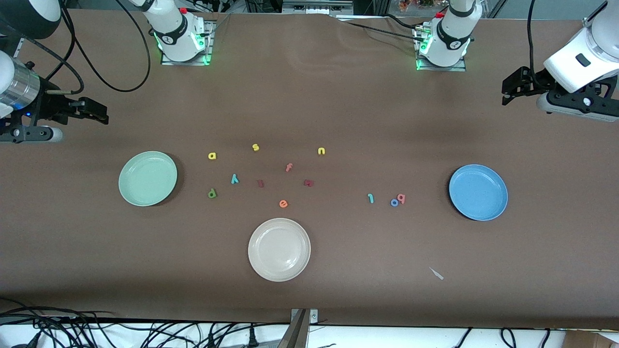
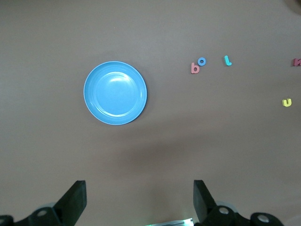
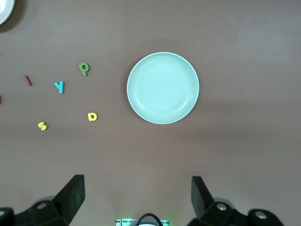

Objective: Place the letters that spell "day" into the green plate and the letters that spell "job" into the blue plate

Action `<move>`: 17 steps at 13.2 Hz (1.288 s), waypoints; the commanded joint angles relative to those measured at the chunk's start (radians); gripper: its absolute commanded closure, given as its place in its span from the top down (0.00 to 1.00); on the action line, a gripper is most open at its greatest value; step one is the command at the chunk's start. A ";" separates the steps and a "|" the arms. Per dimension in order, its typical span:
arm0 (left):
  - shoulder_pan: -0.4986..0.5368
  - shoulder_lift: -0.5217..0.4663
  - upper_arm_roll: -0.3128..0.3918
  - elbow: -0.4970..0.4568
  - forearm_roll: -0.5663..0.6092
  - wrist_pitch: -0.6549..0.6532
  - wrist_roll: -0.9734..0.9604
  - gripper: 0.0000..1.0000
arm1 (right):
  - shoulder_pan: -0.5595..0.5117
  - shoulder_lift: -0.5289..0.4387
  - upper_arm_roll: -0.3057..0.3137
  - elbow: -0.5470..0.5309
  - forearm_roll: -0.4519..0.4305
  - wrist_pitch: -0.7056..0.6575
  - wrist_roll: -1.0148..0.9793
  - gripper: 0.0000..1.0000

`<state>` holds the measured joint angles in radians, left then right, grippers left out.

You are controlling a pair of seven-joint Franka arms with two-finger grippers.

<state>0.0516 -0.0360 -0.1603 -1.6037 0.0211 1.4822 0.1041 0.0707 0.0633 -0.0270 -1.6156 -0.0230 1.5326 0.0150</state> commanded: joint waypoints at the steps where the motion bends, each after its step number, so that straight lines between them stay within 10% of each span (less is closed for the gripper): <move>1: 0.001 -0.002 -0.004 0.018 0.022 -0.019 -0.007 1.00 | 0.000 -0.007 -0.001 -0.004 -0.003 -0.006 -0.013 1.00; 17: 0.001 -0.004 -0.002 0.016 0.017 -0.042 -0.060 1.00 | 0.000 -0.007 -0.001 -0.004 -0.003 -0.008 -0.013 1.00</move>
